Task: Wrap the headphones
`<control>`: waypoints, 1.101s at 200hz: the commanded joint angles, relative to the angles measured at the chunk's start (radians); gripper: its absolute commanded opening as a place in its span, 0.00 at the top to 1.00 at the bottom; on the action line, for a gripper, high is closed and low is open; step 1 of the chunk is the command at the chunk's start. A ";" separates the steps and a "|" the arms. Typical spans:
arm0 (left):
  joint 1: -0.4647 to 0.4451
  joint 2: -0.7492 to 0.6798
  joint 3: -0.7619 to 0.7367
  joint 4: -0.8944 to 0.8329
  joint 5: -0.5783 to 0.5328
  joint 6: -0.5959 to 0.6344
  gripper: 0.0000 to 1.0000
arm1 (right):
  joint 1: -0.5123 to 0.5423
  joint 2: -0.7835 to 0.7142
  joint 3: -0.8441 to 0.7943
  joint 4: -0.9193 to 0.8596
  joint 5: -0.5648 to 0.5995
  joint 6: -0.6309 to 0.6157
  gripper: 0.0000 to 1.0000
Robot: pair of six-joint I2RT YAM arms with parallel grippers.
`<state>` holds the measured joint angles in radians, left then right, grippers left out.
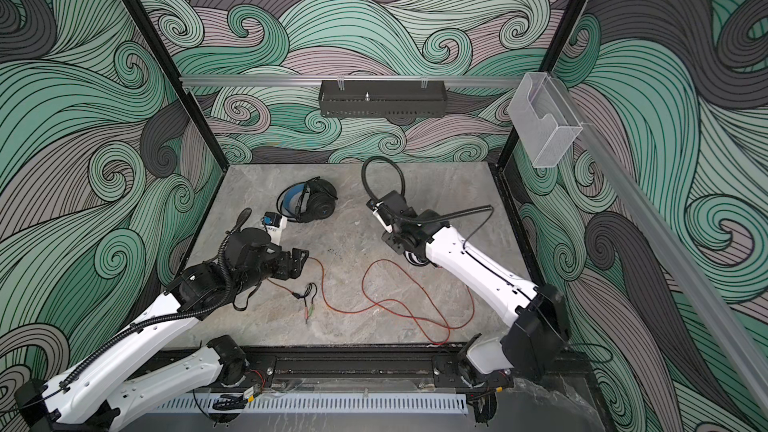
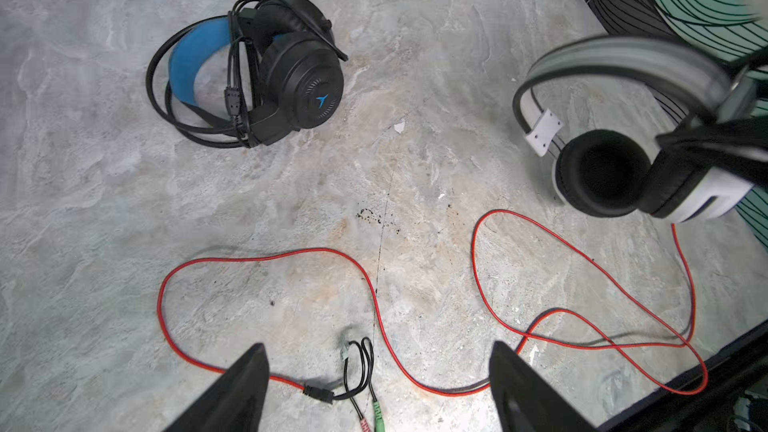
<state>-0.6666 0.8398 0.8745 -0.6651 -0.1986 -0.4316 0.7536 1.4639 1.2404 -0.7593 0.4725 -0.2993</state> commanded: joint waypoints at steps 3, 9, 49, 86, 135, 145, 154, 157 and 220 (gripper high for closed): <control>0.018 -0.019 0.044 -0.086 -0.025 -0.039 0.16 | 0.053 0.032 -0.064 0.154 0.262 -0.074 1.00; 0.020 -0.019 0.053 -0.102 -0.027 -0.035 0.17 | 0.070 0.049 -0.079 0.175 0.285 -0.079 1.00; 0.035 -0.017 0.108 -0.175 -0.023 -0.001 0.17 | 0.203 0.110 -0.103 0.176 0.326 0.041 1.00; 0.041 0.011 0.117 -0.181 0.005 0.008 0.17 | 0.359 0.164 -0.099 0.099 0.292 0.229 0.79; 0.060 0.011 0.111 -0.206 0.042 -0.049 0.17 | 0.471 0.228 -0.102 0.082 0.149 0.421 0.50; 0.071 0.014 0.116 -0.246 0.051 -0.068 0.18 | 0.480 0.225 -0.104 0.087 0.119 0.438 0.45; 0.085 0.015 0.118 -0.276 0.068 -0.085 0.18 | 0.491 0.214 -0.104 0.090 0.106 0.446 0.40; 0.092 0.015 0.117 -0.284 0.077 -0.088 0.18 | 0.493 0.210 -0.104 0.091 0.098 0.448 0.38; 0.234 0.069 0.133 -0.337 0.255 -0.128 0.19 | 0.495 0.011 -0.106 0.086 -0.020 0.452 0.10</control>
<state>-0.4580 0.8764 0.9649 -0.9642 -0.0292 -0.5362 1.2480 1.5711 1.1362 -0.6624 0.5114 0.1177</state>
